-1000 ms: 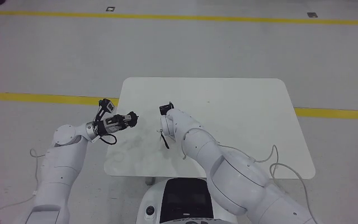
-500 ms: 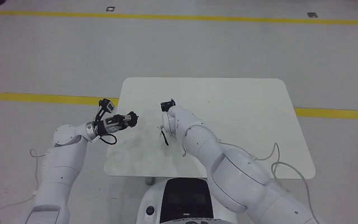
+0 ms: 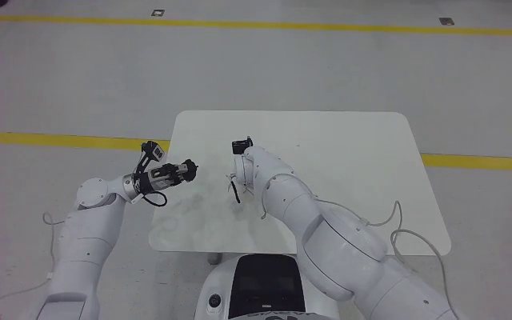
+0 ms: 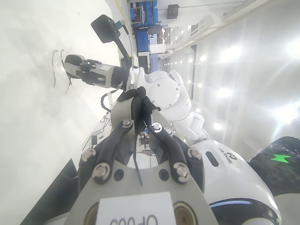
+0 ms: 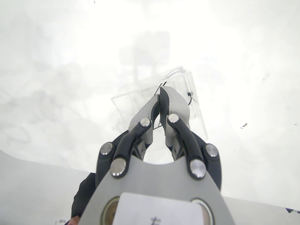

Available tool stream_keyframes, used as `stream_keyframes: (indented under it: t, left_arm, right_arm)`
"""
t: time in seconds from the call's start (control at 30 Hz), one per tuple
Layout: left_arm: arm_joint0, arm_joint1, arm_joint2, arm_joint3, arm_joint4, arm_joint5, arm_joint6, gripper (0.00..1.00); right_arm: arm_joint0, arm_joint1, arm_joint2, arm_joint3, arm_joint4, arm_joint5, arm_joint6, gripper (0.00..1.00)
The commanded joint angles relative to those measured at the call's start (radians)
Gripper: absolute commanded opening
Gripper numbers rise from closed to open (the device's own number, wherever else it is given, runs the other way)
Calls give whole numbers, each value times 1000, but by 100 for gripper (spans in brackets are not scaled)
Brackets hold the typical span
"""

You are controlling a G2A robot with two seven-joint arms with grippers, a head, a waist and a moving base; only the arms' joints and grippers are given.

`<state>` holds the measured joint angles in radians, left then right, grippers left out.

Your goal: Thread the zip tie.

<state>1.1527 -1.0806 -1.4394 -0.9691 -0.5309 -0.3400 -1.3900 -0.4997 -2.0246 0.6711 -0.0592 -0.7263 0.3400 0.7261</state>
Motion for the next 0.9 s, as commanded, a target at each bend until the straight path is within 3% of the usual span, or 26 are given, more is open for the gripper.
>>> stream_keyframes:
  t: [0.0, 0.87]
  left_arm:
    - [0, 0, 0, 0, 0, 0, 0, 0]
    - [0, 0, 0, 0, 0, 0, 0, 0]
  right_arm:
    - [3, 0, 1, 3, 6, 0, -5, 0]
    - [13, 0, 8, 25, 129, 0, -163, 0]
